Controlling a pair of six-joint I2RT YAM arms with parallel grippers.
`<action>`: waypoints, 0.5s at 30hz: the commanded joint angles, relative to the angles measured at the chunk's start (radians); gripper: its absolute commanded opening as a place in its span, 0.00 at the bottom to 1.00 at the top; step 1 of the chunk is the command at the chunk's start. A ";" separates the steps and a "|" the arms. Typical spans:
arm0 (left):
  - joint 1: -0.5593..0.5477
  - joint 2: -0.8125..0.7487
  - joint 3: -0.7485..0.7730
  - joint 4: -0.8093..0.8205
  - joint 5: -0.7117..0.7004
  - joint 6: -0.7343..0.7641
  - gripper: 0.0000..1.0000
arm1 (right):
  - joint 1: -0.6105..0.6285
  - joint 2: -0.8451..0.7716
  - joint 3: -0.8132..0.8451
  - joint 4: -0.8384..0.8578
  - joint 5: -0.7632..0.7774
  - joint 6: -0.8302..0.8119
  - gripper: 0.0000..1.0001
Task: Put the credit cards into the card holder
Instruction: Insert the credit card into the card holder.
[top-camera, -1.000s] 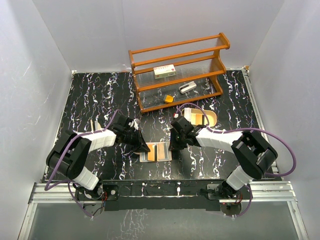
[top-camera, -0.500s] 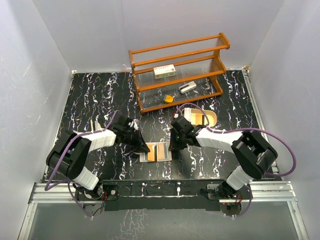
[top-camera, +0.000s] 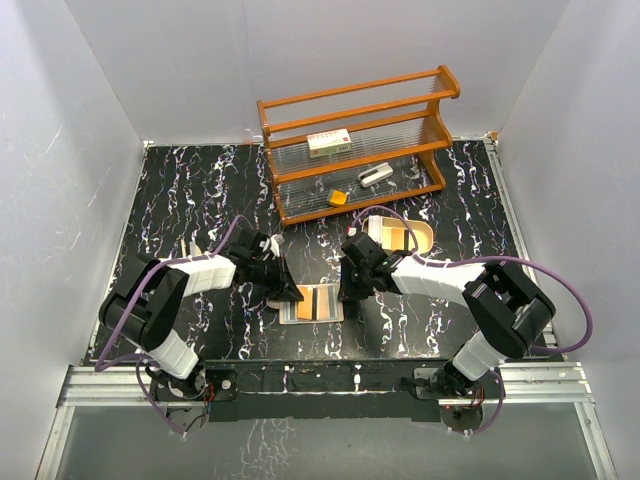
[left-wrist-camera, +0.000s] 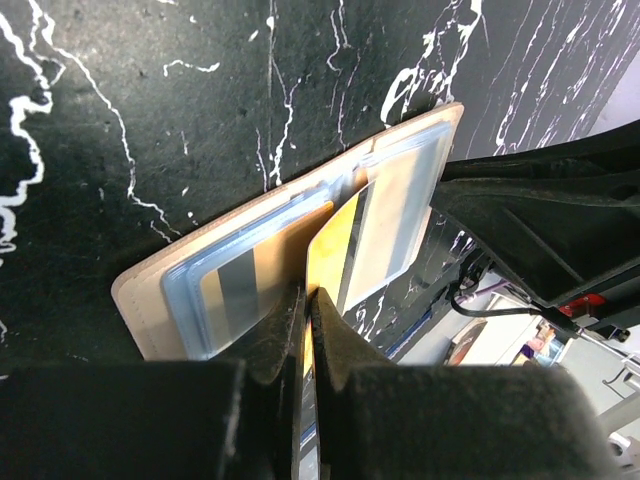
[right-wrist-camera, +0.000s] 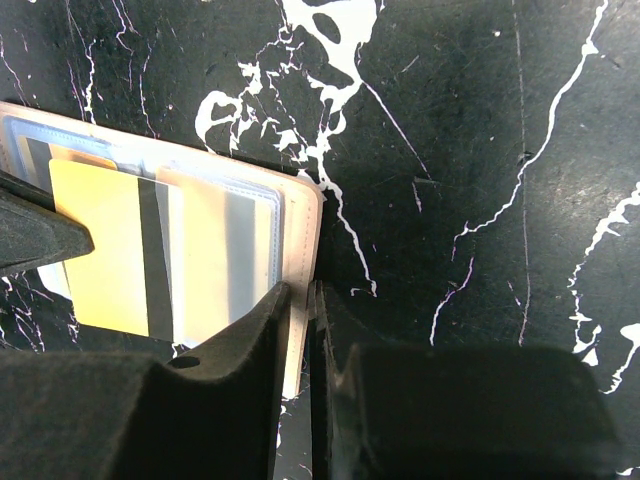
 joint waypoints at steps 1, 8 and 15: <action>0.003 0.016 -0.012 0.039 0.011 0.015 0.00 | 0.021 0.006 -0.019 0.043 -0.004 0.002 0.11; 0.002 -0.016 -0.068 0.112 -0.015 -0.053 0.00 | 0.021 -0.014 -0.035 0.066 -0.005 0.046 0.09; -0.006 -0.012 -0.131 0.255 -0.021 -0.148 0.00 | 0.023 -0.030 -0.080 0.135 -0.043 0.108 0.10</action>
